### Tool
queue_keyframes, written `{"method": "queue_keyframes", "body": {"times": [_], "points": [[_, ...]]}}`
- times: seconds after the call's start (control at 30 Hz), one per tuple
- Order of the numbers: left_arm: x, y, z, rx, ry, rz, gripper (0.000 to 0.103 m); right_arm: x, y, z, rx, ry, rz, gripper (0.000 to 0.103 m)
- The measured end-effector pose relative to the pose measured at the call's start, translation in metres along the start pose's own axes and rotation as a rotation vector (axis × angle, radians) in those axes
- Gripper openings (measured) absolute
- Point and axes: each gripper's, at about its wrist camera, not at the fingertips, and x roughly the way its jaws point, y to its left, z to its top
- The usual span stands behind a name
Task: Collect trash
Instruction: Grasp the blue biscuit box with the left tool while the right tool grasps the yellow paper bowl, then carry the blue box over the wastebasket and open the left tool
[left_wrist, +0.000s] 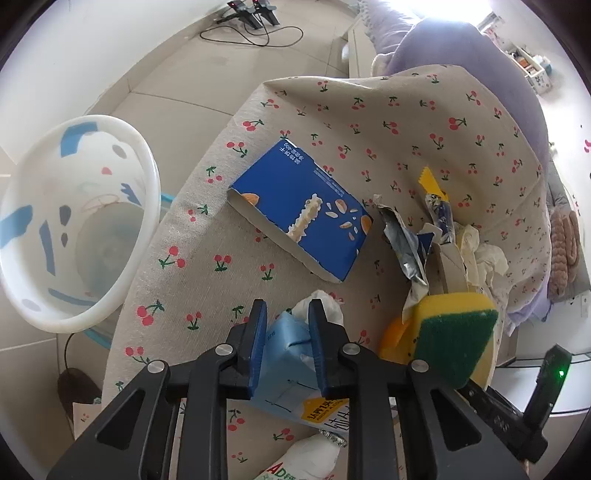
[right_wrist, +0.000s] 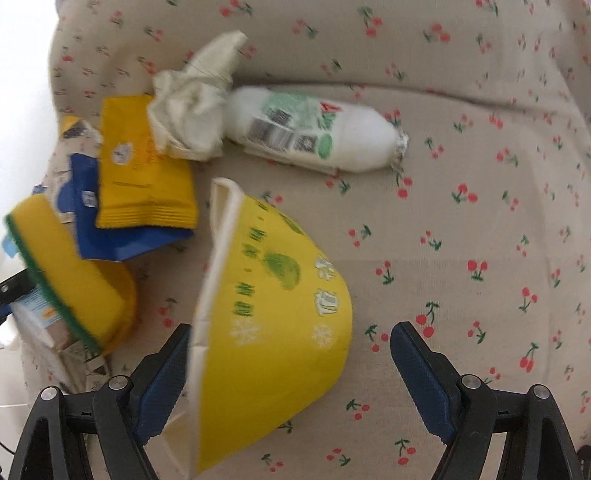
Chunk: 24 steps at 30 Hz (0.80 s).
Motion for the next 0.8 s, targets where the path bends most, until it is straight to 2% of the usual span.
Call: {"method": "queue_keyframes", "body": {"times": [0.03,0.07,0.1,0.2,0.3,0.37,0.5,0.57,0.63,0.67,0.7,0.77,0.8], "points": [[-0.001,0.000,-0.001,0.002,0.000,-0.003,0.023,0.003,-0.002,0.001,0.008,0.006,0.013,0.069],[-0.001,0.000,0.000,0.003,-0.001,-0.009,0.017,0.003,-0.005,0.002,0.020,0.012,0.049,0.064],[-0.002,0.000,0.001,0.006,-0.004,-0.016,0.000,0.003,-0.008,0.002,0.030,0.015,0.078,0.060],[-0.009,-0.004,0.005,0.013,-0.014,-0.049,0.000,-0.006,-0.007,0.001,0.017,-0.017,0.075,0.054],[-0.019,-0.009,0.003,0.040,-0.040,-0.059,0.000,-0.019,-0.008,0.003,0.021,-0.054,0.090,0.053],[-0.027,-0.010,0.001,0.053,-0.057,-0.067,0.000,-0.028,-0.009,0.004,0.023,-0.081,0.101,0.044],[-0.041,-0.014,-0.002,0.096,-0.093,-0.027,0.001,-0.051,-0.002,-0.003,0.020,-0.139,0.131,0.043],[-0.043,-0.015,-0.006,0.129,-0.073,0.003,0.002,-0.059,0.001,-0.010,0.012,-0.163,0.143,0.043],[-0.044,-0.013,-0.007,0.139,-0.061,0.018,0.014,-0.066,0.002,-0.013,0.011,-0.184,0.149,0.043],[-0.042,-0.010,-0.007,0.138,-0.059,0.022,0.037,-0.066,0.006,-0.012,0.013,-0.191,0.149,0.043],[-0.042,-0.008,-0.006,0.134,-0.065,0.026,0.064,-0.070,0.003,-0.007,0.016,-0.197,0.152,0.043],[-0.041,-0.005,0.000,0.120,-0.098,0.042,0.081,-0.075,0.000,-0.009,0.023,-0.207,0.157,0.043],[-0.040,-0.004,0.005,0.112,-0.109,0.056,0.081,-0.078,-0.001,-0.011,0.024,-0.210,0.156,0.043]]}}
